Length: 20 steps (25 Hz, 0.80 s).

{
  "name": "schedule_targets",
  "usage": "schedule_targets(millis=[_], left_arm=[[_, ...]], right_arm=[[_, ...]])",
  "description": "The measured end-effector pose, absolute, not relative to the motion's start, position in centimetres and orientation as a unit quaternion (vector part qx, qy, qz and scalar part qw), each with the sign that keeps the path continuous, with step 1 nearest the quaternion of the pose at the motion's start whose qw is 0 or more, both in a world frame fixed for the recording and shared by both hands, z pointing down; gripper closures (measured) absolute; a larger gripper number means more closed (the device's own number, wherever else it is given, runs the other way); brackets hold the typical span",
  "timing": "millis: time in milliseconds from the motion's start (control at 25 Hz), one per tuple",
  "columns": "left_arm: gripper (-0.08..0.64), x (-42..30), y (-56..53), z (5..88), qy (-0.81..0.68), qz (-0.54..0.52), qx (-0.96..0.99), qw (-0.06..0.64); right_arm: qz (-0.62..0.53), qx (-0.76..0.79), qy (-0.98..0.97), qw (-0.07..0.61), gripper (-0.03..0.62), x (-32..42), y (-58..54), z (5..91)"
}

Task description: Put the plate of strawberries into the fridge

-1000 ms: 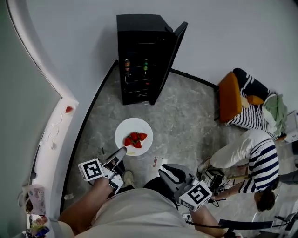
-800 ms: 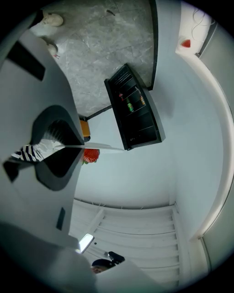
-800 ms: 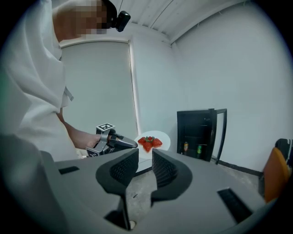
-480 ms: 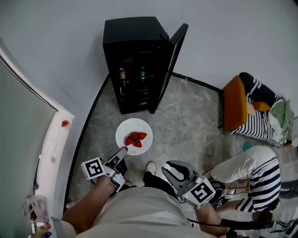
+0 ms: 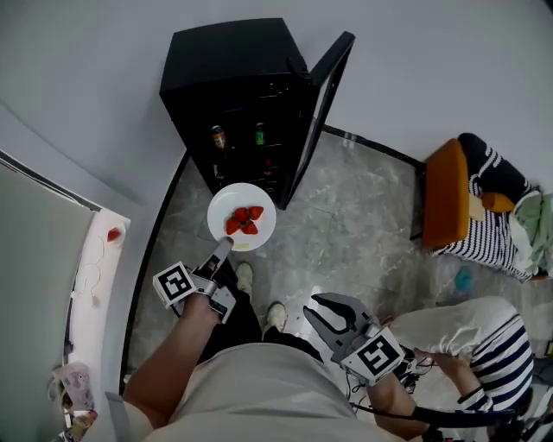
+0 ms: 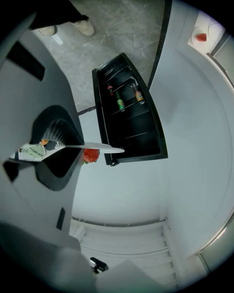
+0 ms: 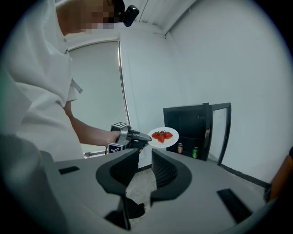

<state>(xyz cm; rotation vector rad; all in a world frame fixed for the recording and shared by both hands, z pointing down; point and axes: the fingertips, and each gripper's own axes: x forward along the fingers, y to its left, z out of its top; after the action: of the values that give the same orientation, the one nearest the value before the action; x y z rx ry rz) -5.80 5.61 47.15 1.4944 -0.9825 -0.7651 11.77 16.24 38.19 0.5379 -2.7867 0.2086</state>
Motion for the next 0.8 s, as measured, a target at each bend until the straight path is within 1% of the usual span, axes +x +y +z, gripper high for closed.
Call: schedule_targets(millis=[80, 200, 320, 480, 640, 800], left_arm=[[0.535, -6.5, 3.6, 48.0, -0.424, -0.33, 0.636, 0.554], [0.535, -9.2, -5.0, 50.8, -0.434, -0.338, 0.621, 0.558], [0.535, -11.9, -11.5, 54.2, -0.457, -0.32, 0.6, 0.573], [0.535, -13.7, -17.8, 55.8, -0.464, -0.309, 0.609, 0.564], [0.535, -15.3, -23.9, 58.9, -0.478, -0.295, 0.592, 0.577], [0.535, -16.4, -28.4, 62.2, -0.49, -0.292, 0.571, 0.59]], right_arm=[[0.075, 0.197, -0.967, 0.147, 0.506, 12.1, 15.7, 38.6], [0.096, 0.215, -0.958, 0.165, 0.506, 11.2, 8.1, 39.6], [0.112, 0.239, -0.947, 0.181, 0.506, 9.9, 2.0, 39.7], [0.111, 0.263, -0.939, 0.19, 0.506, 8.8, -2.5, 38.7], [0.135, 0.291, -0.926, 0.197, 0.506, 8.2, -6.4, 39.0], [0.162, 0.315, -0.91, 0.214, 0.506, 8.2, -7.7, 40.0]])
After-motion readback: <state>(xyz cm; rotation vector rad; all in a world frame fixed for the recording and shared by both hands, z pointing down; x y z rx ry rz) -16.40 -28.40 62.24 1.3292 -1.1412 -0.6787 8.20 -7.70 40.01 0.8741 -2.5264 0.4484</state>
